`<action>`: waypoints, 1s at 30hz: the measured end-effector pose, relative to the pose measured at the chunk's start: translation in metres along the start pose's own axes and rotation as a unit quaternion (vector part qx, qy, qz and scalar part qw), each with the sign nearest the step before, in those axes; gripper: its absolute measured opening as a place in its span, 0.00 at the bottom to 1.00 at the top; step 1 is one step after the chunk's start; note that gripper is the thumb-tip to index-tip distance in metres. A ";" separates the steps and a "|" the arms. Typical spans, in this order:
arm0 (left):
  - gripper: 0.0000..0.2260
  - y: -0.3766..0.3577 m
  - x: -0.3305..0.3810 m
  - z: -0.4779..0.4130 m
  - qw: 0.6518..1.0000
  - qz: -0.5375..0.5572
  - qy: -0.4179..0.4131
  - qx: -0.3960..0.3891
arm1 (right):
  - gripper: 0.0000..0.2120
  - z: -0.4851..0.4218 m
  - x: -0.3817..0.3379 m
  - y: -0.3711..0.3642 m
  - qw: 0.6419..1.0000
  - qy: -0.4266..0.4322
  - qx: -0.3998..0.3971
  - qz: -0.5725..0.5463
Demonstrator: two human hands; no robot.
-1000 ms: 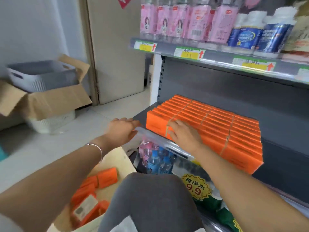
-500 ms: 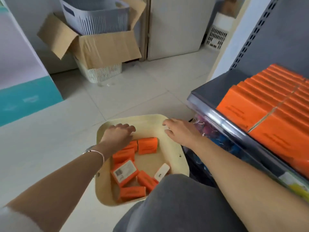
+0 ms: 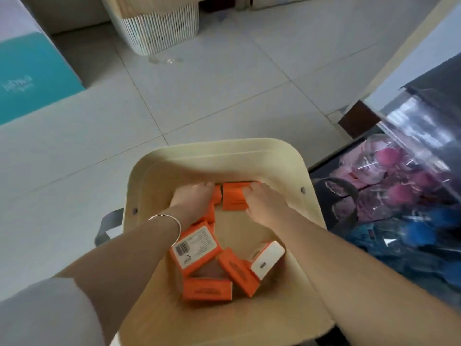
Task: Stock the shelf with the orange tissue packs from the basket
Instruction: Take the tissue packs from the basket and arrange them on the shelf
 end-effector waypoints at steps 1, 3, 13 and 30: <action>0.12 -0.010 0.000 -0.007 1.000 0.001 0.002 0.000 | 0.17 -0.009 0.003 -0.004 1.000 -0.006 0.013 0.001; 0.12 -0.026 -0.001 -0.018 1.000 -0.004 0.001 0.012 | 0.20 -0.027 0.007 -0.012 0.999 -0.012 0.032 0.002; 0.16 -0.058 0.006 -0.047 0.999 -0.039 -0.013 0.028 | 0.17 -0.053 0.011 -0.048 0.998 -0.049 0.019 0.041; 0.18 0.089 0.004 0.048 0.997 0.026 0.028 0.063 | 0.18 0.072 -0.003 0.088 0.996 -0.084 -0.011 -0.014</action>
Point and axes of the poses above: each hand's wrist, its own z-axis away from the middle knuckle, its own y-axis out of the back of the hand, x = y × z, the point moved 10 cm from there along -z, towards the middle knuckle, and after that the axes turned 7 degrees about y, right-handed, at the moved point
